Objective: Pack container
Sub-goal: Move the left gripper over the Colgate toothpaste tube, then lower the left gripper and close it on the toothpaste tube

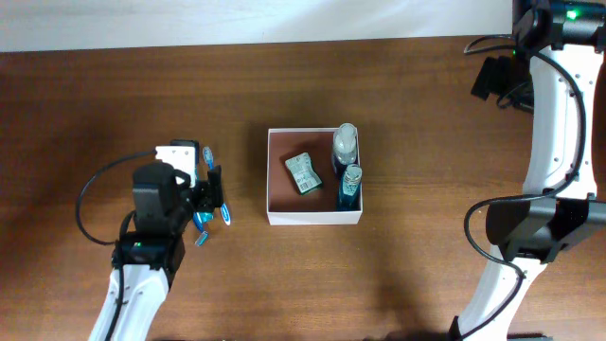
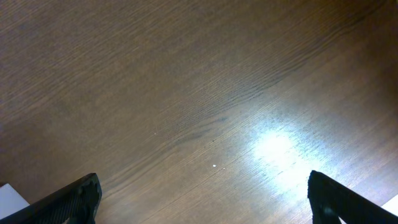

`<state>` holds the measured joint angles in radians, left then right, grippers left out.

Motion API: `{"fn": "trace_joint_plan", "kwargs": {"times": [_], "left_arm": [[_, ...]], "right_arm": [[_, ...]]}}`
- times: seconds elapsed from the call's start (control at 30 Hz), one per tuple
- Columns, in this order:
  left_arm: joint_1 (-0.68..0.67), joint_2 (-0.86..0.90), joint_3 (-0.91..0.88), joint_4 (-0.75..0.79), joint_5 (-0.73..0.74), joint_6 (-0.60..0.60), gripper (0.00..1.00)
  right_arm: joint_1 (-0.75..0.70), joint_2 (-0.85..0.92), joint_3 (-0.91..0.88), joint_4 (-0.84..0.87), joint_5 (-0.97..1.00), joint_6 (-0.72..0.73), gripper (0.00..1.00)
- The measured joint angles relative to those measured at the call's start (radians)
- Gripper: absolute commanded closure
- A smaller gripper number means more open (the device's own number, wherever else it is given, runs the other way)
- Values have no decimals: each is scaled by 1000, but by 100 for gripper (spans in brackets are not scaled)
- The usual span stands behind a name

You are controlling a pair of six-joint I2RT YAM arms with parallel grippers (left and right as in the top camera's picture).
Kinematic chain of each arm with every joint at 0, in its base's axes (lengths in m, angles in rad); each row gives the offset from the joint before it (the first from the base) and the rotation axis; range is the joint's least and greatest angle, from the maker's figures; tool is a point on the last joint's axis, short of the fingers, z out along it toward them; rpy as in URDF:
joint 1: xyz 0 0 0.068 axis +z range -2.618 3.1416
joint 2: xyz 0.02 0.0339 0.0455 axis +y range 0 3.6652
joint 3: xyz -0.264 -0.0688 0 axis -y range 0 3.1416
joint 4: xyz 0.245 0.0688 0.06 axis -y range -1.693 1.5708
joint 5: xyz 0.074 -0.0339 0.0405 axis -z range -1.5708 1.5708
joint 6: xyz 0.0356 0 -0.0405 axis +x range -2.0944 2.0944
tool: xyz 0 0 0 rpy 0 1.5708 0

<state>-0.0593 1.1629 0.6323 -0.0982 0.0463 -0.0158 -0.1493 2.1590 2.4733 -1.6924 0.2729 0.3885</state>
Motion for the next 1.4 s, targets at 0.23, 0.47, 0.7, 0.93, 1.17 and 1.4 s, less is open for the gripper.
{"fn": "trace_joint_plan", "kwargs": {"times": [0.23,0.47,0.7,0.93,1.17,1.4], "left_arm": [[40,94,0,31,-51,-57,25],[105,168,0,41,-59,-117,1],[106,195,0,55,-54,-124,1],[106,245,1,66,-54,-130,22],[106,310,2,91,-54,-136,28],[106,341,2,118,-54,-132,1]], "right_arm": [[0,0,0,0,0,0,2],[0,0,0,0,0,0,2],[0,0,0,0,0,0,2],[0,0,0,0,0,0,2],[0,0,0,0,0,0,2],[0,0,0,0,0,1,2]]}}
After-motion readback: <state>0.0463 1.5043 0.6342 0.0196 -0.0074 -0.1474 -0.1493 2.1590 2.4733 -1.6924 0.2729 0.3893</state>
